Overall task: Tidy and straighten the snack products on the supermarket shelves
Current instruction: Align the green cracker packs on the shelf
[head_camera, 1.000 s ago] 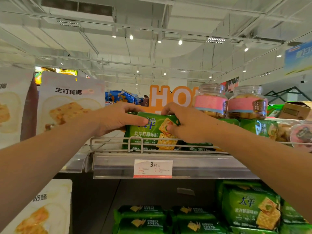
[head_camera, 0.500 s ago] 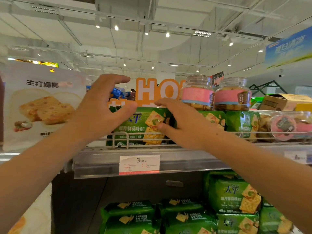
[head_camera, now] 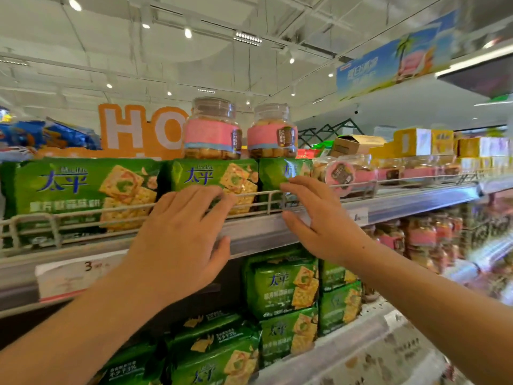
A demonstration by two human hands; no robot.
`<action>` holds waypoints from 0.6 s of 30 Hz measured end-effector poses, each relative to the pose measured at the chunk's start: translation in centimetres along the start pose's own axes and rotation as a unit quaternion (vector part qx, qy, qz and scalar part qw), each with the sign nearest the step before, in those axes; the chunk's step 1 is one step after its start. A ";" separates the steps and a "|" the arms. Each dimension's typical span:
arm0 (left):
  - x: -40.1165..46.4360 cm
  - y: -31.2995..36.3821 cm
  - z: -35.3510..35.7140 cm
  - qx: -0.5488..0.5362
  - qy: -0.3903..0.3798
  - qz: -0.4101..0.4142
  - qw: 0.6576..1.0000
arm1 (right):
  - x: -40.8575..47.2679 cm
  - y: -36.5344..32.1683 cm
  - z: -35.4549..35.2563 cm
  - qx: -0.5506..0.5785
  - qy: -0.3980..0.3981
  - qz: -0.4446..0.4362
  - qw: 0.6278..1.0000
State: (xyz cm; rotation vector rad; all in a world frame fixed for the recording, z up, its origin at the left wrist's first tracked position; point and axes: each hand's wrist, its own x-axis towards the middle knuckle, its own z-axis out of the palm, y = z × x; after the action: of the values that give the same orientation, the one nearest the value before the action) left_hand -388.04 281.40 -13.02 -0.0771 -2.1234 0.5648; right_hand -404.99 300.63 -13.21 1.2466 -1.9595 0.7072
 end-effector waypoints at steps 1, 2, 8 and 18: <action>0.4 0.4 0.4 0.010 -0.001 -0.013 1.000 | 0.0 0.8 -0.1 -0.007 0.002 0.000 1.000; 0.8 0.8 0.7 0.026 -0.004 -0.028 0.999 | 0.2 1.5 -0.2 -0.012 0.005 -0.003 1.000; 2.3 3.6 2.4 0.103 0.005 -0.151 0.983 | 0.3 5.4 -0.2 -0.051 -0.004 -0.092 0.994; 3.0 5.3 2.1 0.122 0.006 -0.211 0.970 | 0.3 7.1 0.5 -0.075 0.021 -0.151 0.985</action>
State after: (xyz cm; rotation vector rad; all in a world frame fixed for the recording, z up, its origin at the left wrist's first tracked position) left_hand -392.32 286.20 -13.96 0.4980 -1.9616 0.5594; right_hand -411.71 302.85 -13.83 1.3844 -1.7054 0.4215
